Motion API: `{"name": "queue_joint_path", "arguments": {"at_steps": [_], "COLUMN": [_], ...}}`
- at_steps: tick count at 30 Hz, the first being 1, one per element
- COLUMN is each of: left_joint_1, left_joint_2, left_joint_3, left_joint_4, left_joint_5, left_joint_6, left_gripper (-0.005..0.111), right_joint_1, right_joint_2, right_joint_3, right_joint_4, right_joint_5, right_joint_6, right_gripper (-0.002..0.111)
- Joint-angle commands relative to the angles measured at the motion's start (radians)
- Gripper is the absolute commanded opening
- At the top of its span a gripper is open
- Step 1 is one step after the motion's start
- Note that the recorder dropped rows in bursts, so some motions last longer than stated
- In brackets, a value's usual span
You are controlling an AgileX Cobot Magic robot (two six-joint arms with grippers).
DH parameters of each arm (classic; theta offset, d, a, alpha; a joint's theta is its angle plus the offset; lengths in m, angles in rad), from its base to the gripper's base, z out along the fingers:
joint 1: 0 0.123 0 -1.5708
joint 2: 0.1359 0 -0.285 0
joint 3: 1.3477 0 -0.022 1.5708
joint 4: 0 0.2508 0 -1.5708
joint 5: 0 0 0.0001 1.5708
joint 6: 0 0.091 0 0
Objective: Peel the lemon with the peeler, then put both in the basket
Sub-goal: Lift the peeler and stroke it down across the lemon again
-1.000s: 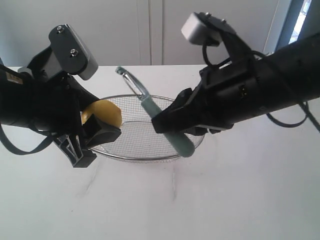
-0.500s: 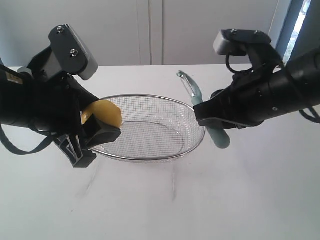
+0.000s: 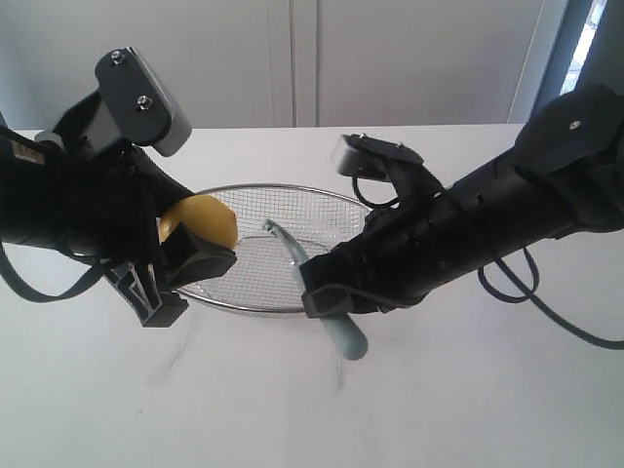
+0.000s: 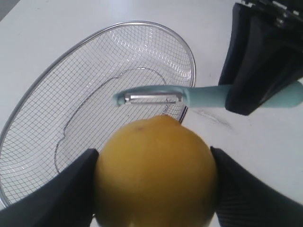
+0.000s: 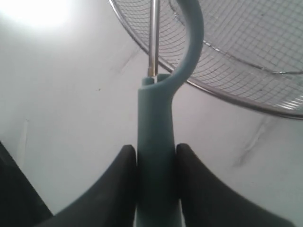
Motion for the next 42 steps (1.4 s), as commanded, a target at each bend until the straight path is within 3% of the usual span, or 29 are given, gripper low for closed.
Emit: {"name": "queue_joint_path", "arguments": {"at_steps": [1,9,35,42], "left_joint_1": [0.005,0.005,0.005,0.005], "left_joint_2": [-0.007,-0.007,-0.007,-0.007], "left_joint_3": [0.007,0.007,0.007,0.007], "left_joint_4": [-0.019,-0.019,-0.019,-0.019], "left_joint_5": [0.002,0.002,0.002,0.002], "left_joint_6": [-0.008,-0.008,-0.008,-0.008], "left_gripper": [0.000,0.000,0.000,0.000], "right_joint_1": [0.040,0.097,0.097,0.051], "right_joint_2": [0.019,0.039,-0.024,-0.024], "right_joint_3": [0.001,-0.004,-0.037,-0.037], "right_joint_4": [0.044,0.146,0.129,0.127], "right_joint_5": [0.020,0.065,0.097,0.095], "right_joint_6": [-0.051,-0.114,-0.138,-0.138], "right_gripper": [0.000,0.000,0.000,0.000]}}
